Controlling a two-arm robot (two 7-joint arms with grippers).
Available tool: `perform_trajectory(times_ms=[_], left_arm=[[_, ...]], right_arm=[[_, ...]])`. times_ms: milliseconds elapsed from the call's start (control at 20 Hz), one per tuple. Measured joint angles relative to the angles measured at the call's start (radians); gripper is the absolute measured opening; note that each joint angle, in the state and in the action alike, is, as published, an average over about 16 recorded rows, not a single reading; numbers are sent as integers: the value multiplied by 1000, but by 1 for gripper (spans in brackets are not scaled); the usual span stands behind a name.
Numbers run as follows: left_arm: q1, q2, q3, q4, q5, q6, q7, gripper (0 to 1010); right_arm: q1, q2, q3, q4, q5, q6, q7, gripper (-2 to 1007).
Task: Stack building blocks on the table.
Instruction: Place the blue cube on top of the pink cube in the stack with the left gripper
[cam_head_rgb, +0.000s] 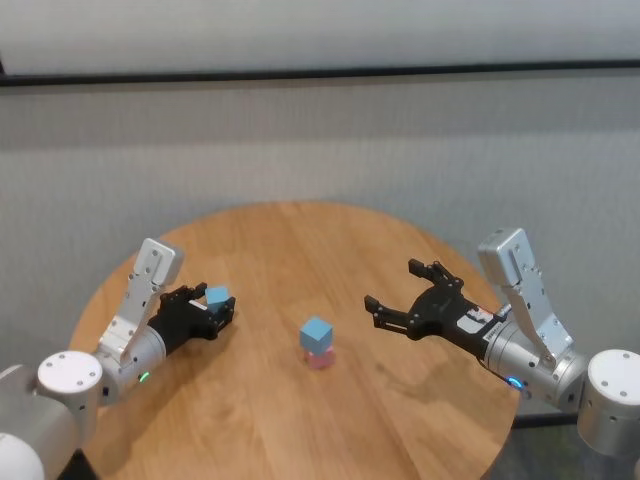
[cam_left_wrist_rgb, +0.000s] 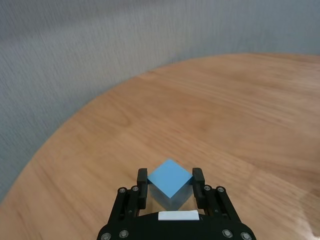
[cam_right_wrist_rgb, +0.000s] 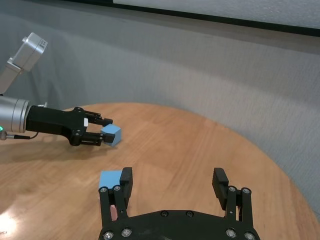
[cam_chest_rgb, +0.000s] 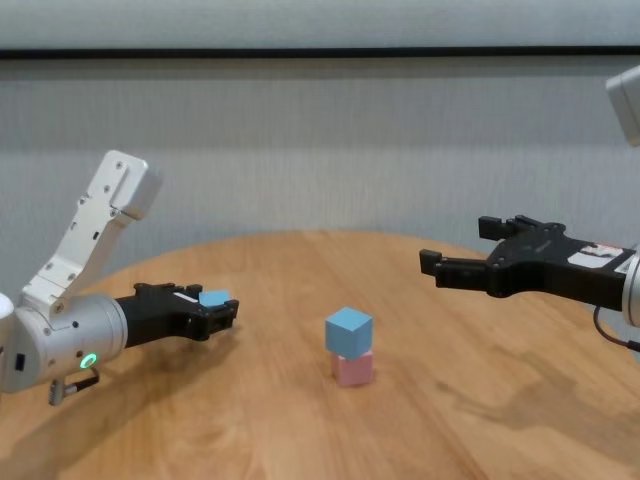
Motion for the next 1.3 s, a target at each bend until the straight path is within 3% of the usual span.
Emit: perform_trajectory(times_ms=[350,750,1050,1300], left_arm=[[91,36,-9,-190,-4,70,0,558],[233,104,-17,-511,-21,181,-26,558],[319,155,-5,-725,-35,251,-57,558],[364,187,16,-842,-42,288,-81,558]], right_arm=[[0,0,0,0,0,0,0,1005],[0,0,0,0,0,0,0,1005],[0,0,0,0,0,0,0,1005],[0,0,0,0,0,0,0,1005]])
